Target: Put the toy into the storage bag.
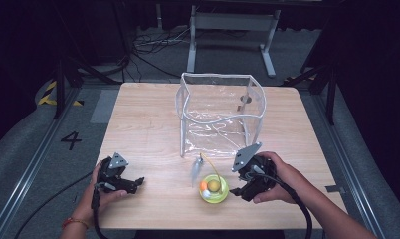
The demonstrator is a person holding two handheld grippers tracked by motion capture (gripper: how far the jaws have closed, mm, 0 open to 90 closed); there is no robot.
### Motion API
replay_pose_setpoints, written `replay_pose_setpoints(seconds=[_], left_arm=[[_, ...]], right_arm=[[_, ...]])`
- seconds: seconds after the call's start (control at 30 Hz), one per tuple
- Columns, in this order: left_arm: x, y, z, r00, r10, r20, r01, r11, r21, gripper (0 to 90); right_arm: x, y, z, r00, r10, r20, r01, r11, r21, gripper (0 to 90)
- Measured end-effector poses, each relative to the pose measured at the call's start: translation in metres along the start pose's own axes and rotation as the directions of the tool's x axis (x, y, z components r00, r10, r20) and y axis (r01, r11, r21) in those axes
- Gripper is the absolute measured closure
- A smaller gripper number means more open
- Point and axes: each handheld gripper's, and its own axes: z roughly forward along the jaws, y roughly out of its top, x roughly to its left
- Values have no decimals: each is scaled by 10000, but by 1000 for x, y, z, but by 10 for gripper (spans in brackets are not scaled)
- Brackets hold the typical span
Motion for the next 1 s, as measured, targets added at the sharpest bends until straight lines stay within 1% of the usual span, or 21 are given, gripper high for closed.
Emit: replay_pose_setpoints(seconds=[0.03,0.07,0.1,0.13,0.23,0.3,0.33,0.37,0.47,0.5,0.53,0.6,0.67,0.73,0.8,0.83,0.9,1.0], left_arm=[[0,0,0,10000,-2,2,2,10000,0,3],[0,0,0,10000,-9,14,9,10000,-16,3],[0,0,0,10000,-2,1,2,10000,-3,3],[0,0,0,10000,-2,1,2,10000,-3,3],[0,0,0,10000,0,2,0,10000,0,3],[0,0,0,10000,-1,2,1,10000,-1,3],[0,0,0,10000,-4,1,4,10000,-2,3],[0,0,0,10000,-2,1,2,10000,-3,3],[0,0,0,10000,-3,1,3,10000,-3,3],[0,0,0,10000,-3,1,3,10000,-3,3],[0,0,0,10000,-1,0,1,10000,-1,3],[0,0,0,10000,0,1,0,10000,-2,3],[0,0,0,10000,-2,0,2,10000,0,3],[0,0,0,10000,-2,0,2,10000,-2,3],[0,0,0,10000,-7,19,7,10000,-15,3],[0,0,0,10000,-6,20,6,10000,-15,3],[0,0,0,10000,-5,18,5,10000,-15,3],[0,0,0,10000,-4,4,4,10000,0,3]], right_arm=[[1,3,0,10000,-54,-9,54,10000,4,325],[2,7,-1,9998,-170,-130,170,9999,-11,326],[4,14,-4,9995,-296,-77,296,9996,13,333],[4,14,-4,9995,-296,-77,296,9996,13,333],[4,27,-12,9993,-379,-10,379,9992,-90,351],[5,32,-15,9994,-355,-52,355,9993,-140,359],[6,36,-16,9988,-483,-105,482,9988,-92,361],[6,39,-15,9989,-430,-199,428,9990,-98,370],[8,44,-10,9994,-338,-104,340,9993,163,410],[8,46,-7,9992,-406,-53,407,9988,277,428],[8,46,-7,9992,-406,-53,407,9988,277,428],[7,47,-3,9997,-234,-62,235,9993,284,499],[6,49,-2,9995,-266,-180,271,9993,258,582],[5,50,-2,9990,-374,-227,381,9987,339,674],[5,50,-3,9984,-479,-289,487,9984,293,802],[5,50,-4,9981,-566,-261,575,9977,354,839],[5,51,-5,9974,-636,-324,648,9973,352,877],[4,51,-6,9957,-882,-282,893,9951,421,883]])
